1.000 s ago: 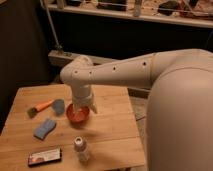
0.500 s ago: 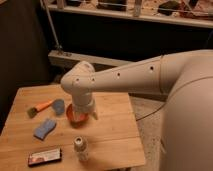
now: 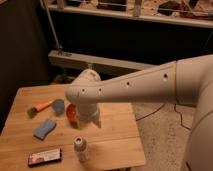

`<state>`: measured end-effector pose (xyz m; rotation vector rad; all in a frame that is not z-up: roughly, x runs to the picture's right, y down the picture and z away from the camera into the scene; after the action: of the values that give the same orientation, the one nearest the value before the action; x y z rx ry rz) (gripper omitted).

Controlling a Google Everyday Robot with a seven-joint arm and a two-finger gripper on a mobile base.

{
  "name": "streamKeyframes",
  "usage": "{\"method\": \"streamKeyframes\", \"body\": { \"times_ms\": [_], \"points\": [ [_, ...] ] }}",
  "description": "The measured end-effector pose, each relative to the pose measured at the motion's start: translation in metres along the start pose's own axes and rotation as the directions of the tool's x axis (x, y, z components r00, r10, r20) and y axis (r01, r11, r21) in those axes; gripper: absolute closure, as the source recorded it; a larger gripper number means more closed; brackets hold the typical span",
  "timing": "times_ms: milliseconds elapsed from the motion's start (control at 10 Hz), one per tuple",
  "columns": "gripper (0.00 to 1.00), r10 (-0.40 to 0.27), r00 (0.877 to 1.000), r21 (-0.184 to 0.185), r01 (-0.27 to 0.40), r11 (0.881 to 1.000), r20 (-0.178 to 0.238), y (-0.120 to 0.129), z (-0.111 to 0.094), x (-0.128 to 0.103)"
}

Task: Knock the bottle over

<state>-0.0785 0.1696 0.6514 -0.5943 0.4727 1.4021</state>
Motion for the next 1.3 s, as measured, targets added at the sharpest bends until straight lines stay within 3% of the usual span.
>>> {"method": "streamKeyframes", "body": {
  "times_ms": [300, 400, 600, 900, 1100, 1200, 1300],
  "points": [
    [0.92, -0.088, 0.996, -0.014, 0.088, 0.996, 0.011, 0.016, 0.009, 0.020],
    [0.98, -0.112, 0.994, -0.017, 0.113, 0.993, 0.010, 0.020, 0.012, 0.025],
    [1.00, -0.173, 0.985, -0.015, 0.173, 0.985, 0.000, 0.031, 0.019, 0.040],
    [1.00, -0.241, 0.969, -0.012, 0.240, 0.971, -0.049, 0.034, 0.031, 0.061],
    [1.00, -0.224, 0.972, -0.005, 0.224, 0.975, -0.066, 0.026, 0.034, 0.061],
    [1.00, -0.167, 0.985, -0.004, 0.167, 0.986, -0.049, 0.017, 0.030, 0.050],
    [1.00, -0.140, 0.990, -0.001, 0.141, 0.990, -0.034, 0.012, 0.026, 0.043]
  ]
}}
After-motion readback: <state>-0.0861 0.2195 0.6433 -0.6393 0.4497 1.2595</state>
